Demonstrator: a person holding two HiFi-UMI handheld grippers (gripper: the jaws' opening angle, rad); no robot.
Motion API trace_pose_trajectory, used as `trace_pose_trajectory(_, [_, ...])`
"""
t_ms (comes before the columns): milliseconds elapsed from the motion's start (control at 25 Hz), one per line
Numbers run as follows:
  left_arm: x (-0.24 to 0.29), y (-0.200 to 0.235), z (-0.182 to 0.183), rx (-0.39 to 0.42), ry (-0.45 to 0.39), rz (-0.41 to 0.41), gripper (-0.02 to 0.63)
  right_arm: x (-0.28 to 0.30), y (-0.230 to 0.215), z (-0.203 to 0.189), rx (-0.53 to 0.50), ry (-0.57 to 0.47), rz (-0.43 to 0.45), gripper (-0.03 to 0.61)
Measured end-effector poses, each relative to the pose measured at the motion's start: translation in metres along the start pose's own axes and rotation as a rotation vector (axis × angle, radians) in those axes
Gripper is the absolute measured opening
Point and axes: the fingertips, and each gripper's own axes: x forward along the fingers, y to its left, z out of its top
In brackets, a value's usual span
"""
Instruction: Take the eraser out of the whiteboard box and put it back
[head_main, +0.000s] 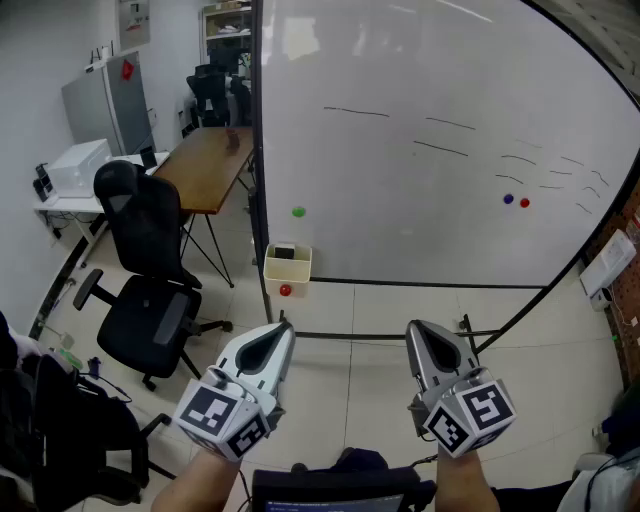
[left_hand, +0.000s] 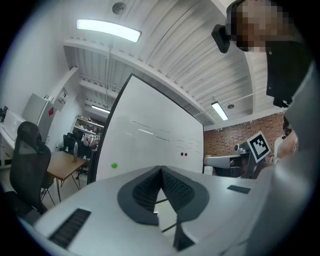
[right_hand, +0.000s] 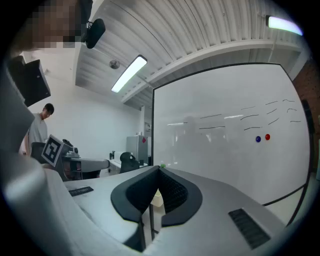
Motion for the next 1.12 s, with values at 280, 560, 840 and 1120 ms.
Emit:
trace_pose_trajectory(280, [0.023,0.041,0.002,0.003,0.005,0.031,0.034,0.053,-0.004,0.000,0.012,-0.012,0.037,0.018])
trace_pose_trajectory(560, [0.052,0.075,0.013,0.040,0.020,0.066,0.034,0.108,-0.017,0.006,0.039,-0.037,0.083,0.018])
trace_pose_trajectory(840, [0.091,0.114,0.019,0.039,0.022,0.101,0.034,0.159,-0.037,-0.001,0.050,-0.013,0.106,0.018])
trace_pose_trajectory(1120, [0.123,0.158,0.029,0.070,0.013,0.152,0.034,0.220,-0.043,-0.005,0.071,-0.015,0.189,0.018])
